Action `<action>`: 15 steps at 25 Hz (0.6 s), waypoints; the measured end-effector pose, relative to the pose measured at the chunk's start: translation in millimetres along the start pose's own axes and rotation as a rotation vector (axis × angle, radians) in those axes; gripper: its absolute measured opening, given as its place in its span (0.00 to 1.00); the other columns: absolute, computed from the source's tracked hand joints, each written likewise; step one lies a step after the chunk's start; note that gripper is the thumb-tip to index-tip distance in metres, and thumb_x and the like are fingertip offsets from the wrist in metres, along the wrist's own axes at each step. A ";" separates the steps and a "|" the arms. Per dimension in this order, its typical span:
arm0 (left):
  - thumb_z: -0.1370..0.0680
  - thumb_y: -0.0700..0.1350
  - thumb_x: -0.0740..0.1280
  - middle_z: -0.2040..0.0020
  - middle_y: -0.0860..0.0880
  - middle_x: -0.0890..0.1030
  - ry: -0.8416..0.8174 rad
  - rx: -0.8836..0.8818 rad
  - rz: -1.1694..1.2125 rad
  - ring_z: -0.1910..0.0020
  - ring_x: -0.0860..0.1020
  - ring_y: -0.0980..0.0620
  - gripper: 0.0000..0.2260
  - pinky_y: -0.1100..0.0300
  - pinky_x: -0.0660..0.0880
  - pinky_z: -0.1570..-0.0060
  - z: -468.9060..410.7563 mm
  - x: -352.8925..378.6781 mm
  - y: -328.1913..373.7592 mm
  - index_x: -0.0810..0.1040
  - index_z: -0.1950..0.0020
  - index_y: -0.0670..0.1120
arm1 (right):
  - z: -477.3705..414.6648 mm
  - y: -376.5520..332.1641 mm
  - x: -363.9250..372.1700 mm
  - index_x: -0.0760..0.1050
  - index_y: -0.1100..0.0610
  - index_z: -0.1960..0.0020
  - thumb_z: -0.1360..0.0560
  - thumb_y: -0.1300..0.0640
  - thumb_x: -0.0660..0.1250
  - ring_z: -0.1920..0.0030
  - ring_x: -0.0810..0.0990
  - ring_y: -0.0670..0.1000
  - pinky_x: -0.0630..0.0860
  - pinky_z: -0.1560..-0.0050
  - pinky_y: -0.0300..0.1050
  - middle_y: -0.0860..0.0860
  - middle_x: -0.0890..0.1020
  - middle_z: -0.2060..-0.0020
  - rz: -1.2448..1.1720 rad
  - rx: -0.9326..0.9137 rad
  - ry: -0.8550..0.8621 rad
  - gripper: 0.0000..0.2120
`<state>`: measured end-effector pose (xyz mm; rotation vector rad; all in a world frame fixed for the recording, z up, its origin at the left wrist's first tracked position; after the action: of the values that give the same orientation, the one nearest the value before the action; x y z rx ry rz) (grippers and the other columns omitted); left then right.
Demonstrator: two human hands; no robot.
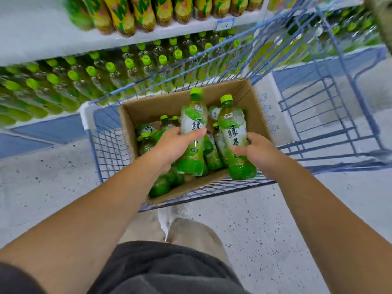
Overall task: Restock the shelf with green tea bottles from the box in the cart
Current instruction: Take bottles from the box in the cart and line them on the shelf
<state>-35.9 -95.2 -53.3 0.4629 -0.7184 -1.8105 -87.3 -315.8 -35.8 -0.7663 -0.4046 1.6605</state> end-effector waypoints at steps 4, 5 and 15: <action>0.38 0.65 0.79 0.53 0.55 0.87 0.072 0.073 0.044 0.52 0.86 0.51 0.23 0.45 0.80 0.45 53.5 -37.6 21.9 0.85 0.48 0.55 | 51.8 -35.2 11.4 0.79 0.47 0.47 0.25 0.54 0.73 0.59 0.84 0.40 0.79 0.65 0.34 0.37 0.85 0.58 -0.059 -0.114 0.011 0.08; 0.37 0.64 0.79 0.53 0.54 0.87 0.084 0.089 0.072 0.53 0.86 0.50 0.22 0.45 0.81 0.46 66.0 -47.9 25.8 0.85 0.48 0.54 | 59.4 -41.6 18.6 0.79 0.47 0.46 0.25 0.53 0.73 0.56 0.85 0.42 0.81 0.61 0.38 0.39 0.86 0.56 -0.079 -0.122 0.000 0.09; 0.34 0.58 0.80 0.53 0.56 0.87 0.214 0.292 0.083 0.55 0.86 0.55 0.20 0.58 0.81 0.59 162.1 -181.8 50.6 0.83 0.46 0.53 | 102.8 -128.1 158.2 0.79 0.41 0.42 0.26 0.57 0.73 0.49 0.84 0.43 0.79 0.52 0.42 0.40 0.86 0.49 -0.185 -0.307 -0.152 0.16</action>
<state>-38.9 104.2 95.5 0.7954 -0.8427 -1.5553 -75.9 -118.8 78.5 -0.8019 -0.8279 1.5041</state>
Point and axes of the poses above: each hand's wrist, its own z-axis away from the middle knuckle, its own x-axis out of the palm, y = z × x, the point moved 9 cm from there along -z, towards the middle knuckle
